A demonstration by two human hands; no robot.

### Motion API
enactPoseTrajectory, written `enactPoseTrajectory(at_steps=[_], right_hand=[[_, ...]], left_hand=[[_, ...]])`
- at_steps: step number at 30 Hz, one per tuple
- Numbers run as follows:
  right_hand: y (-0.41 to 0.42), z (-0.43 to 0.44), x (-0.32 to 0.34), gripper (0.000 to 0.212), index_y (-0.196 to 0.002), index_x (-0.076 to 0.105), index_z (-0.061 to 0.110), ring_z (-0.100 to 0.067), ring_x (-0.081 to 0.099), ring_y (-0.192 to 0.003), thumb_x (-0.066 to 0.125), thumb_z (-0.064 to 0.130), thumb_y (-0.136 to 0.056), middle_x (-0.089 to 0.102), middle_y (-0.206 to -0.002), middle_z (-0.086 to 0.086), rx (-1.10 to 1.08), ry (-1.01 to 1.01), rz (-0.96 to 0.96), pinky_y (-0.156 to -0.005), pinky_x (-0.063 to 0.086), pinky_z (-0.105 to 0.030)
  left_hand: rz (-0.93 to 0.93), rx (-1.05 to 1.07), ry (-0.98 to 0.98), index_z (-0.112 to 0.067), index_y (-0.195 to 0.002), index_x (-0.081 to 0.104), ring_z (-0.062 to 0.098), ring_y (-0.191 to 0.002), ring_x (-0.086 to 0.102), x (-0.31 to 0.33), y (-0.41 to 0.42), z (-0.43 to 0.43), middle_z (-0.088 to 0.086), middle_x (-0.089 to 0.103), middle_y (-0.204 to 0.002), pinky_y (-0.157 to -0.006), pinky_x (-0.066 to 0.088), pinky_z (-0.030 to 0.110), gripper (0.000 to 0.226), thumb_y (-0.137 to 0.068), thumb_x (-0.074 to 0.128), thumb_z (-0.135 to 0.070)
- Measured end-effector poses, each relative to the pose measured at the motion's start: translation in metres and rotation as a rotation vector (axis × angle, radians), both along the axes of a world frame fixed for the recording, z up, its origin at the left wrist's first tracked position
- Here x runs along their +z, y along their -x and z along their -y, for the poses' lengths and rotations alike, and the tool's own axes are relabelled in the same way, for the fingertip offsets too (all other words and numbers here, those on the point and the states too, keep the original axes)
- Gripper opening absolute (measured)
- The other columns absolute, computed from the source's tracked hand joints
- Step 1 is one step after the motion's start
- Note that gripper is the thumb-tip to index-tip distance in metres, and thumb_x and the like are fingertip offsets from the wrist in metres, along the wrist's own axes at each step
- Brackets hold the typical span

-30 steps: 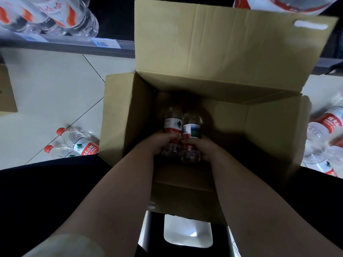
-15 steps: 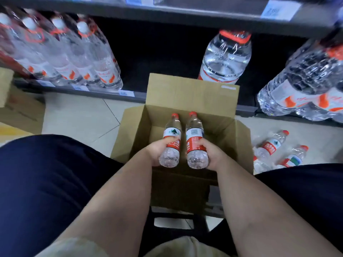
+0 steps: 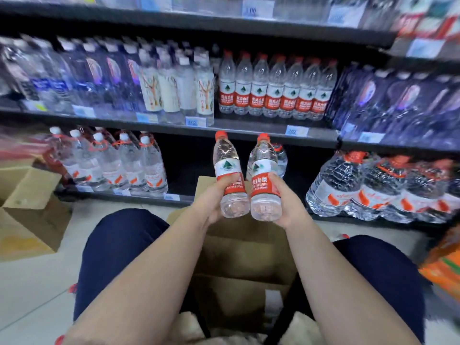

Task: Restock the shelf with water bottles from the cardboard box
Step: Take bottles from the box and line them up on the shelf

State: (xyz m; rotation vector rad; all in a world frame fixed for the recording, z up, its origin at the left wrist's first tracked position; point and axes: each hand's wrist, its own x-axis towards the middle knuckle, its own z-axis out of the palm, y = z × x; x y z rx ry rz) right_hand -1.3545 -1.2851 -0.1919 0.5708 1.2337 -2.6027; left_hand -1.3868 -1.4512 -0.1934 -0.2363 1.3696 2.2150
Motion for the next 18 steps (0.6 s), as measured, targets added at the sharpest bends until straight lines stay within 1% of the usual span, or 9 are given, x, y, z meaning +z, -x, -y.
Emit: enactPoseTrajectory(at_steps=[2,4,6,8,11,13,14,16,18], right_hand=[[0.002,0.001,0.022,0.078,-0.127,0.053,0.008,-0.036,0.071,-0.090,0.085,0.032,-0.060,0.070,-0.107,-0.023,-0.042,0.013,-0.025,-0.076,0.056,-0.050],[0.006,-0.001,0.045,0.077,-0.128,0.053,0.007,-0.033,0.070,-0.085,0.083,0.030,-0.061,0.069,-0.101,-0.022,-0.064,0.043,-0.096,-0.076,0.057,-0.050],[0.012,-0.007,0.064,0.076,-0.129,0.053,0.004,-0.031,0.068,-0.085,0.078,0.030,-0.062,0.070,-0.099,-0.020,-0.064,0.050,-0.172,-0.086,0.054,-0.049],[0.019,-0.013,0.080,0.085,-0.135,0.048,0.003,-0.032,0.066,-0.090,0.077,0.031,-0.060,0.070,-0.104,-0.020,-0.032,0.038,-0.242,-0.098,0.046,-0.052],[0.030,-0.019,0.097,0.069,-0.126,0.055,0.004,-0.031,0.064,-0.088,0.075,0.037,-0.068,0.071,-0.100,-0.018,0.004,0.033,-0.245,-0.106,0.040,-0.054],[0.038,-0.021,0.106,0.062,-0.118,0.058,0.005,-0.030,0.064,-0.086,0.076,0.038,-0.069,0.070,-0.098,-0.017,0.006,-0.007,-0.229,-0.105,0.042,-0.055],[0.043,-0.023,0.110,0.059,-0.117,0.059,0.006,-0.030,0.065,-0.083,0.076,0.035,-0.068,0.070,-0.096,-0.017,-0.011,-0.044,-0.218,-0.099,0.048,-0.054],[0.051,-0.028,0.115,0.048,-0.110,0.061,0.007,-0.028,0.066,-0.073,0.078,0.028,-0.071,0.069,-0.087,-0.015,-0.051,-0.100,-0.175,-0.079,0.057,-0.046],[0.063,-0.034,0.117,0.037,-0.105,0.061,0.007,-0.029,0.067,-0.070,0.077,0.026,-0.078,0.068,-0.082,-0.015,-0.087,-0.127,-0.114,-0.070,0.057,-0.044]], left_hand=[[-0.015,0.025,-0.043,-0.004,-0.111,0.055,0.028,-0.076,0.068,0.030,-0.001,-0.003,0.017,0.071,-0.086,-0.072,0.059,0.041,0.030,-0.089,0.063,-0.023],[-0.043,0.021,-0.071,-0.006,-0.101,0.056,0.023,-0.060,0.068,0.056,0.001,-0.006,0.011,0.069,-0.067,-0.061,0.058,0.035,0.019,-0.091,0.061,-0.021],[-0.110,0.028,-0.076,-0.007,-0.098,0.056,0.019,-0.051,0.067,0.078,0.004,-0.010,0.008,0.068,-0.060,-0.049,0.056,0.031,0.018,-0.092,0.062,-0.023],[-0.137,0.034,-0.110,-0.007,-0.099,0.055,0.019,-0.047,0.065,0.098,0.007,-0.012,0.009,0.066,-0.057,-0.045,0.055,0.031,0.017,-0.092,0.061,-0.022],[-0.231,0.022,-0.091,-0.008,-0.106,0.057,0.022,-0.058,0.067,0.116,0.022,-0.011,0.012,0.066,-0.076,-0.057,0.059,0.035,0.023,-0.090,0.065,-0.022],[-0.286,0.011,-0.028,-0.009,-0.112,0.059,0.022,-0.068,0.068,0.119,0.036,-0.011,0.011,0.068,-0.085,-0.067,0.058,0.037,0.030,-0.087,0.068,-0.024],[-0.304,0.008,0.000,-0.010,-0.114,0.059,0.022,-0.072,0.069,0.120,0.043,-0.011,0.010,0.070,-0.087,-0.070,0.057,0.039,0.033,-0.086,0.070,-0.024],[-0.314,0.017,0.046,-0.011,-0.119,0.057,0.023,-0.080,0.069,0.118,0.056,-0.011,0.009,0.071,-0.090,-0.077,0.056,0.042,0.040,-0.084,0.072,-0.022],[-0.303,0.028,0.098,-0.010,-0.123,0.055,0.026,-0.086,0.067,0.115,0.072,-0.010,0.011,0.070,-0.094,-0.084,0.055,0.046,0.045,-0.083,0.073,-0.022]])
